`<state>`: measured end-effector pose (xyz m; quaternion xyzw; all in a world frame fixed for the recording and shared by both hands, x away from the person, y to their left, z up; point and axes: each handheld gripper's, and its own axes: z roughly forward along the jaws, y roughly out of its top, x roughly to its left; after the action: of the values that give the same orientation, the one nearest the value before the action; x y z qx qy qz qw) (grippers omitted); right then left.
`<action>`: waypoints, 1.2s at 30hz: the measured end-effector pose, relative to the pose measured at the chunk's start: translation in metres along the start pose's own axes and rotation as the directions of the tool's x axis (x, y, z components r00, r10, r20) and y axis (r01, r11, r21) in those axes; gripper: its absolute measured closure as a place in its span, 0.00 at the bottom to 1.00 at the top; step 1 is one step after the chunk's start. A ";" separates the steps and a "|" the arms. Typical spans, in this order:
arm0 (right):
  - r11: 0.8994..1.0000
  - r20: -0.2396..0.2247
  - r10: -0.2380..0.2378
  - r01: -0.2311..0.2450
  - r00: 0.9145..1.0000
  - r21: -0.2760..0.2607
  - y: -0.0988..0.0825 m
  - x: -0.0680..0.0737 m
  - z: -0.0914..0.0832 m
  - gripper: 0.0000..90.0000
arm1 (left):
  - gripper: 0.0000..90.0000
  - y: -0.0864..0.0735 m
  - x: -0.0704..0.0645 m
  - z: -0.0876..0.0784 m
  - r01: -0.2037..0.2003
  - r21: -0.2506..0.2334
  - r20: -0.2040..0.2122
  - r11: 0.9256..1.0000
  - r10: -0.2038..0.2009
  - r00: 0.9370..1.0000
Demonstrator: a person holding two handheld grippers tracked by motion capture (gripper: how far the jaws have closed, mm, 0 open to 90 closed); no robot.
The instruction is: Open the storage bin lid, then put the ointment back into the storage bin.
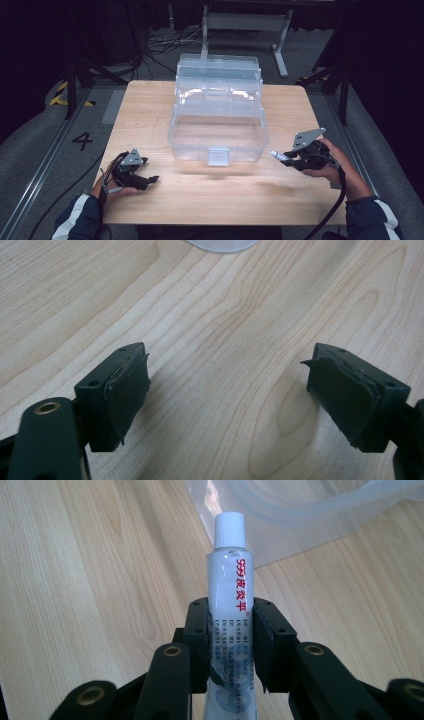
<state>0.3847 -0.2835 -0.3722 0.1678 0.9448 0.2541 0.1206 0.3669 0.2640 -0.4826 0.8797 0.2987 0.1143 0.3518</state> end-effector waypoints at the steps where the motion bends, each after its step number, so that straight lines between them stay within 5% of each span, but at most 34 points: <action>1: 1.000 0.005 -0.001 0.001 1.000 -0.002 0.002 -0.001 -0.001 0.79 | 0.19 0.000 0.000 0.000 0.004 0.000 0.000 1.000 -0.004 1.000; 9: 1.000 0.038 -0.023 0.024 0.999 -0.015 0.017 -0.007 -0.013 0.79 | 0.19 0.000 0.000 0.000 0.003 0.000 -0.001 1.000 -0.003 1.000; 36: 0.993 0.050 -0.116 0.116 0.992 0.007 0.071 -0.018 -0.018 0.79 | 0.18 0.000 0.000 0.001 0.005 0.000 0.000 1.000 -0.005 1.000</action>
<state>0.4135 -0.2404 -0.3174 0.1190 0.9502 0.2405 0.1585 0.3672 0.2633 -0.4828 0.8789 0.3011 0.1134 0.3521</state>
